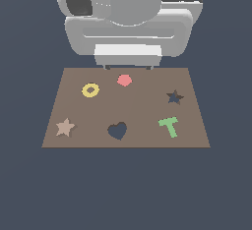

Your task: Insert a designated object into the corresponding slot on a board.

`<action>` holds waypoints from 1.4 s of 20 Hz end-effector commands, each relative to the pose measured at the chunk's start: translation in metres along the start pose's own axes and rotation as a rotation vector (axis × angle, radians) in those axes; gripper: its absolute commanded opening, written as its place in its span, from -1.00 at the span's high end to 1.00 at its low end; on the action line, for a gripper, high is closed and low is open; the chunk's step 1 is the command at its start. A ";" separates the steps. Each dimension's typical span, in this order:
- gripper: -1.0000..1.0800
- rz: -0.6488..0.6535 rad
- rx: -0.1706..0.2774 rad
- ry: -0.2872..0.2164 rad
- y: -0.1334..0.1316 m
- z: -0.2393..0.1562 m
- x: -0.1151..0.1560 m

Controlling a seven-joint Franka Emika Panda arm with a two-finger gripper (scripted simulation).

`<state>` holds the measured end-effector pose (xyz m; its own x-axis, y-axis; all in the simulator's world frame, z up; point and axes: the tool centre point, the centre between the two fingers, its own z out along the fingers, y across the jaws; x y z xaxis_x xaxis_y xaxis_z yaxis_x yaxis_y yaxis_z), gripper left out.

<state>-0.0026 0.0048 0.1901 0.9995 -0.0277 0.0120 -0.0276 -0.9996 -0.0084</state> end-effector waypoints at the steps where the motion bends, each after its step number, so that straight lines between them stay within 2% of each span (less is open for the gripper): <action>1: -0.92 0.000 0.000 0.000 0.000 0.000 0.000; 7: -0.92 0.015 -0.001 0.000 0.007 0.006 0.006; 13: -0.92 0.060 -0.003 -0.002 0.030 0.025 0.022; 28: -0.92 0.260 -0.010 -0.008 0.136 0.107 0.081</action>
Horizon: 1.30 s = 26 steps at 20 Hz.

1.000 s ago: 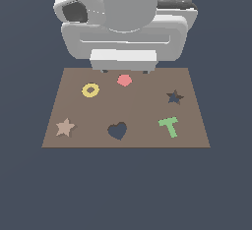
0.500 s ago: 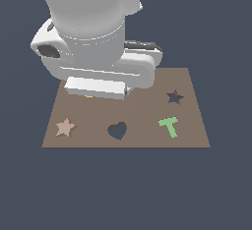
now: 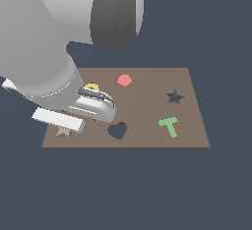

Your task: Insert a designated object into the corresponding slot on a board.

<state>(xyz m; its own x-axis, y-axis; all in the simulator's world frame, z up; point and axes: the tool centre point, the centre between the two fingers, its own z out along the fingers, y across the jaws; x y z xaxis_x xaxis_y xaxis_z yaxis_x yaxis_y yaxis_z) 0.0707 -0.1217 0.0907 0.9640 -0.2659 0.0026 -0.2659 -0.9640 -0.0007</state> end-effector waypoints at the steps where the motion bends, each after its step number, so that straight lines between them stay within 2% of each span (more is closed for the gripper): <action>1: -0.92 0.030 0.000 0.000 0.014 0.012 0.012; 11: -0.92 0.097 -0.001 -0.002 0.046 0.038 0.035; 20: -0.92 0.105 -0.001 -0.003 0.051 0.042 0.038; 26: -0.92 0.107 -0.001 -0.003 0.051 0.059 0.039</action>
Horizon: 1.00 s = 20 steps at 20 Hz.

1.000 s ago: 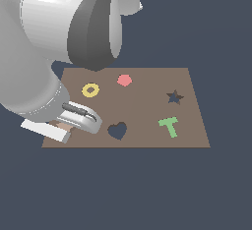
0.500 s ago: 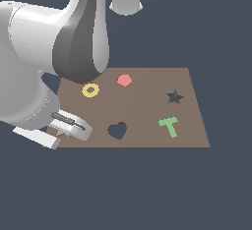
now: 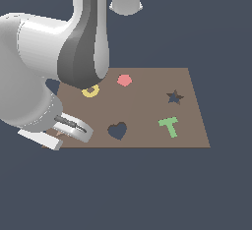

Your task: Insert a designated object into the corresponding slot on a board.

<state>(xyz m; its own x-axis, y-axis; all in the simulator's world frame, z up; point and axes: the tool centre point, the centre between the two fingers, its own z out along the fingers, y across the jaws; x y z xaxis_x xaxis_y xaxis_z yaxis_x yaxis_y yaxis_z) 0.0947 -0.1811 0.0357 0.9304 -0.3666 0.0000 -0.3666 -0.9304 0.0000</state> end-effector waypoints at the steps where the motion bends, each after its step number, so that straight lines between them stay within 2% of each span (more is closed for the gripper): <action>1: -0.92 0.000 0.000 0.000 0.000 0.005 0.000; 2: -0.92 0.000 0.000 0.000 0.000 0.006 0.000; 3: 1.00 0.000 0.000 0.000 0.000 0.006 0.000; 20: 1.00 0.002 0.000 -0.001 0.000 0.003 0.000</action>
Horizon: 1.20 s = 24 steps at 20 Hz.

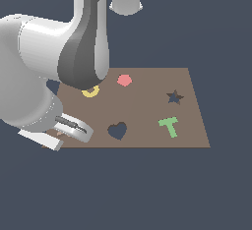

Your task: Insert a designated object into the corresponding slot on a board.

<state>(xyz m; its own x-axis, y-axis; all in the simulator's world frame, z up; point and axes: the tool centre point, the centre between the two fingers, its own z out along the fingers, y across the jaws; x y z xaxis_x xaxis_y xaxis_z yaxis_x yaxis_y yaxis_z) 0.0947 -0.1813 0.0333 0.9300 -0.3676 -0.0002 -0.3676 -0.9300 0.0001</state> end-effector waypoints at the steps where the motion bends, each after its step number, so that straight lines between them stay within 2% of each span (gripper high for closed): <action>1: 1.00 0.003 0.000 0.000 0.000 0.000 -0.001; 13: 1.00 0.087 0.000 0.000 -0.003 0.000 -0.025; 24: 1.00 0.297 0.000 0.000 -0.020 -0.002 -0.081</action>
<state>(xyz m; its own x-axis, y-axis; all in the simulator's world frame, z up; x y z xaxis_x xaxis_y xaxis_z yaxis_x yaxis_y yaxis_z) 0.0342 -0.1400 0.0345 0.8029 -0.5961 -0.0006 -0.5961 -0.8029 0.0010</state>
